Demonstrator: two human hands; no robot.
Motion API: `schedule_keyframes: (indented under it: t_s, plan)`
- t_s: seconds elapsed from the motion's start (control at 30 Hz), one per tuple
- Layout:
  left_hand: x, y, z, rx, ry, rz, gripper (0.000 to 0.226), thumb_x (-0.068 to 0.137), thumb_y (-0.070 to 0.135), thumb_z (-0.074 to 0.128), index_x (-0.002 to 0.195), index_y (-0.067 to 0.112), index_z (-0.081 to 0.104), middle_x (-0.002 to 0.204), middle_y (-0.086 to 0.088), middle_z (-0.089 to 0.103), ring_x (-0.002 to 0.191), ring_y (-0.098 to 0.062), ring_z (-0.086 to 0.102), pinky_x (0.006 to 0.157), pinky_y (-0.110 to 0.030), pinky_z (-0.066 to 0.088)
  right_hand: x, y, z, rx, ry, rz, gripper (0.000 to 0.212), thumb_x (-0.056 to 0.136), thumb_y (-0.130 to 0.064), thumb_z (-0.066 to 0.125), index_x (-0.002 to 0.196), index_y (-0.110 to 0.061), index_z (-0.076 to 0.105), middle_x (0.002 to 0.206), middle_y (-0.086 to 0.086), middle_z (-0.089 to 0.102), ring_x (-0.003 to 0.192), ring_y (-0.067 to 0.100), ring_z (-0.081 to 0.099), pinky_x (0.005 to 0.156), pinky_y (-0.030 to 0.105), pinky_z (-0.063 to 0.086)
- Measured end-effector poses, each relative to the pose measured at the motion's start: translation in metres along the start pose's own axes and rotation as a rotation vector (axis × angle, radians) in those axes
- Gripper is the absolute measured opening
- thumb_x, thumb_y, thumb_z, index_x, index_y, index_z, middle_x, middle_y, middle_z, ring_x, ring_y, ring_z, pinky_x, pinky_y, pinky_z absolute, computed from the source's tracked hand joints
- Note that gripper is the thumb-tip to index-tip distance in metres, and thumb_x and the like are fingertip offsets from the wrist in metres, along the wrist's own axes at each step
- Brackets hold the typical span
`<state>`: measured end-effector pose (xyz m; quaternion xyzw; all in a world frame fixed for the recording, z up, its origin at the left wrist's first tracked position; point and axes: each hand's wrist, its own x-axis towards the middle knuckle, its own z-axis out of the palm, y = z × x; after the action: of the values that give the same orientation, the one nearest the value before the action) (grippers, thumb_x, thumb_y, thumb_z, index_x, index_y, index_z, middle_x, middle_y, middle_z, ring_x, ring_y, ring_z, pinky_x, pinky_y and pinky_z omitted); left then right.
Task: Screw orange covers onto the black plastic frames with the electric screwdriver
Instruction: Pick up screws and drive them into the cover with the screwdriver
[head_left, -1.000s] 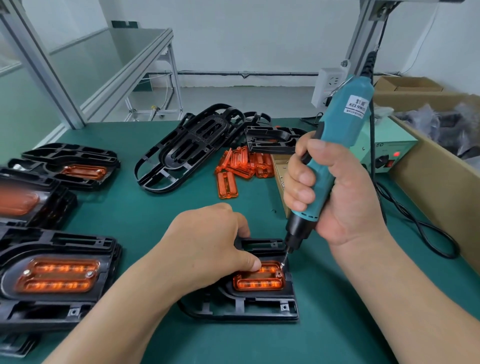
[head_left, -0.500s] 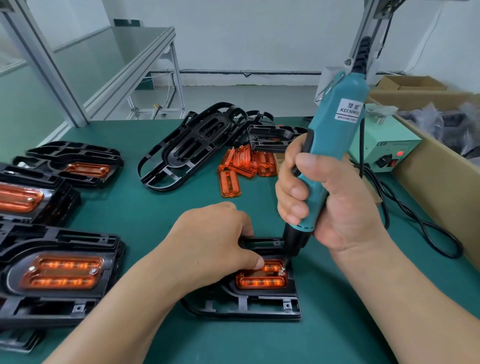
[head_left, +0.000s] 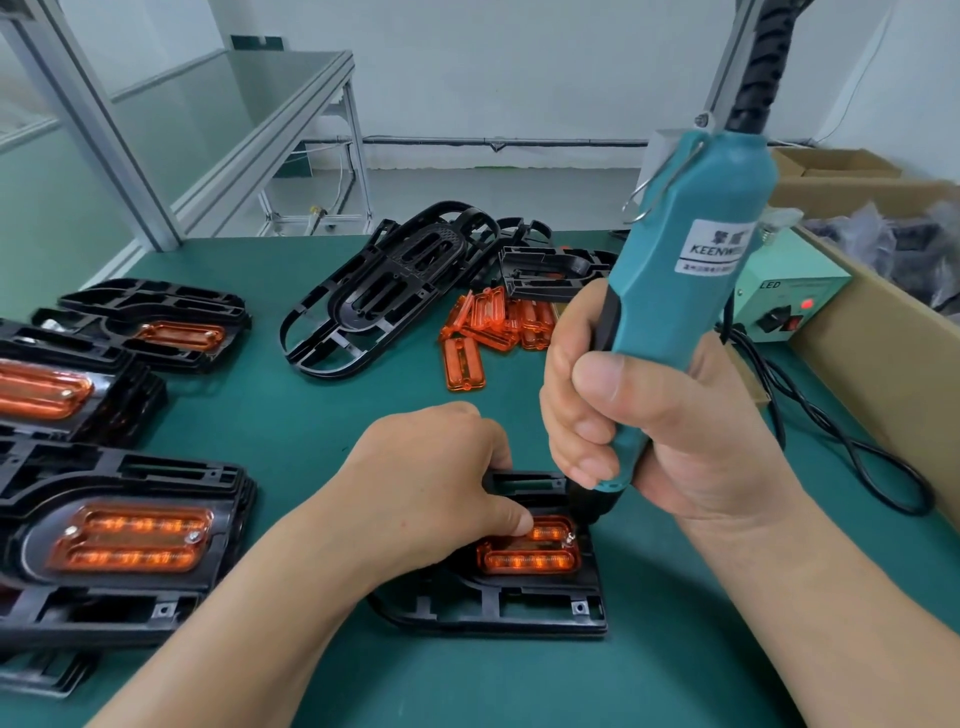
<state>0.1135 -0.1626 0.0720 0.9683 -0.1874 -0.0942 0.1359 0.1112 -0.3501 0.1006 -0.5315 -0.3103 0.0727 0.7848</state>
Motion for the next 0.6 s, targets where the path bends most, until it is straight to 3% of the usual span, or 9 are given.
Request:
schedule_keyframes:
  t_s: [0.13, 0.6]
  plan:
    - [0.0005, -0.0001, 0.0003, -0.008, -0.006, 0.003, 0.052, 0.077, 0.074, 0.073, 0.117, 0.042, 0.064, 0.094, 0.019, 0.052, 0.076, 0.001, 0.046, 0.062, -0.017, 0.03, 0.0007, -0.0004, -0.0005, 0.001, 0.02, 0.004, 0.023, 0.088, -0.01, 0.06, 0.081, 0.003, 0.042, 0.058, 0.005, 0.047, 0.04, 0.019, 0.043, 0.047, 0.026, 0.042]
    - [0.0007, -0.0015, 0.0021, 0.014, 0.006, 0.013, 0.051, 0.08, 0.075, 0.07, 0.118, 0.041, 0.064, 0.094, 0.017, 0.052, 0.085, -0.004, 0.05, 0.063, -0.02, 0.032, 0.0021, -0.0005, -0.0053, 0.049, 0.06, 0.022, 0.024, 0.089, -0.013, 0.061, 0.084, 0.0, 0.041, 0.058, 0.005, 0.046, 0.04, 0.017, 0.044, 0.047, 0.025, 0.043]
